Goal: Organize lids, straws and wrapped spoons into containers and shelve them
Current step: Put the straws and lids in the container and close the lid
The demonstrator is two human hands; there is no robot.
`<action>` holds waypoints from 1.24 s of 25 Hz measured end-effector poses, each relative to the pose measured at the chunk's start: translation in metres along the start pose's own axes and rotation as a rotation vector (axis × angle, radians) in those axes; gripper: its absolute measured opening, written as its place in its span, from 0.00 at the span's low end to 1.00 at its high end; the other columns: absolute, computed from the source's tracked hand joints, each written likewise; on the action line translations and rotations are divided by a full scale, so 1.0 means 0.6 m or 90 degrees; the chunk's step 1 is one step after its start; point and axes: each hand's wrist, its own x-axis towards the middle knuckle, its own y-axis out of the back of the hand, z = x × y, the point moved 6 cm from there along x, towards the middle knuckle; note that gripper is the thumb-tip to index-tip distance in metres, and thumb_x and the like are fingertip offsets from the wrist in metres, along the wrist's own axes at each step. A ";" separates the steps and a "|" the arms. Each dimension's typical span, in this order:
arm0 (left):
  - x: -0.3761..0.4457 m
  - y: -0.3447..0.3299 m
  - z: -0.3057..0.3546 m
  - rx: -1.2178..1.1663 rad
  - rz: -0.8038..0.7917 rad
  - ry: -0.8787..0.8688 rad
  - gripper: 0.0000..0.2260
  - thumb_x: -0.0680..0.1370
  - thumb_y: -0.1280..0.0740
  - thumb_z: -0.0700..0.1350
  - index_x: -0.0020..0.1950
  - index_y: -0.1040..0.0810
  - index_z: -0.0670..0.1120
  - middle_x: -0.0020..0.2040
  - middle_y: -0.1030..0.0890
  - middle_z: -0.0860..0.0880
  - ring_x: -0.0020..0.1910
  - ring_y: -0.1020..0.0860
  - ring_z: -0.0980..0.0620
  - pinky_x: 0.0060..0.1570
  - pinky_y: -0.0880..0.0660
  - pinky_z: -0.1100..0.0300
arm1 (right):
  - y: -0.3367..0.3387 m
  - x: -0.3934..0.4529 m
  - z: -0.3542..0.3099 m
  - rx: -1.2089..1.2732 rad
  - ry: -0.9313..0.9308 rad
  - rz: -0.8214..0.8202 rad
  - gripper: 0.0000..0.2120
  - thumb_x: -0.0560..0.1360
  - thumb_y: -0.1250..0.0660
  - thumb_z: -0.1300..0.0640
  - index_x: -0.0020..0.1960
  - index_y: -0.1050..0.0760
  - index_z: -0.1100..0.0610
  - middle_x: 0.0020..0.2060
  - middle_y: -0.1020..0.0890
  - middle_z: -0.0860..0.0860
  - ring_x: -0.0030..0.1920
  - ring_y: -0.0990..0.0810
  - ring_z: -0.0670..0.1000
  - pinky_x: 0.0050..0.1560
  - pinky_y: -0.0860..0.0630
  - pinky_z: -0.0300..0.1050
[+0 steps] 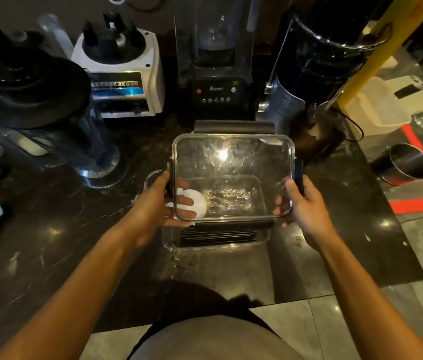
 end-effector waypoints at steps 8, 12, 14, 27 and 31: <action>-0.009 0.018 -0.061 0.142 0.196 -0.168 0.14 0.79 0.30 0.60 0.50 0.16 0.50 0.43 0.14 0.45 0.43 0.15 0.38 0.43 0.17 0.38 | -0.003 -0.020 0.060 -0.070 -0.026 0.022 0.10 0.87 0.42 0.53 0.50 0.28 0.56 0.33 0.24 0.58 0.26 0.23 0.48 0.20 0.30 0.41; -0.002 0.045 -0.084 0.182 0.247 -0.136 0.15 0.79 0.29 0.55 0.43 0.17 0.44 0.39 0.15 0.41 0.40 0.15 0.36 0.42 0.18 0.36 | -0.009 -0.022 0.076 -0.117 -0.010 0.001 0.14 0.86 0.40 0.52 0.48 0.25 0.60 0.33 0.23 0.60 0.27 0.24 0.49 0.24 0.27 0.41; 0.003 0.055 -0.091 0.165 0.254 -0.135 0.15 0.78 0.27 0.54 0.44 0.18 0.42 0.41 0.14 0.41 0.43 0.14 0.40 0.45 0.17 0.37 | -0.005 -0.016 0.086 -0.166 0.010 0.025 0.14 0.85 0.38 0.50 0.46 0.22 0.57 0.35 0.18 0.59 0.32 0.19 0.53 0.31 0.23 0.47; 0.017 0.081 -0.109 0.148 0.254 -0.176 0.09 0.79 0.28 0.51 0.57 0.16 0.51 0.48 0.12 0.52 0.48 0.13 0.53 0.53 0.16 0.44 | -0.009 0.015 0.106 -0.198 0.030 0.057 0.14 0.83 0.34 0.54 0.38 0.23 0.52 0.27 0.21 0.43 0.30 0.25 0.42 0.32 0.29 0.41; 0.022 0.088 -0.118 0.101 0.242 -0.156 0.07 0.79 0.27 0.51 0.54 0.14 0.51 0.47 0.12 0.50 0.48 0.13 0.49 0.53 0.17 0.41 | -0.010 0.019 0.110 -0.167 -0.004 0.048 0.13 0.82 0.34 0.51 0.40 0.22 0.53 0.30 0.19 0.47 0.33 0.21 0.49 0.35 0.23 0.54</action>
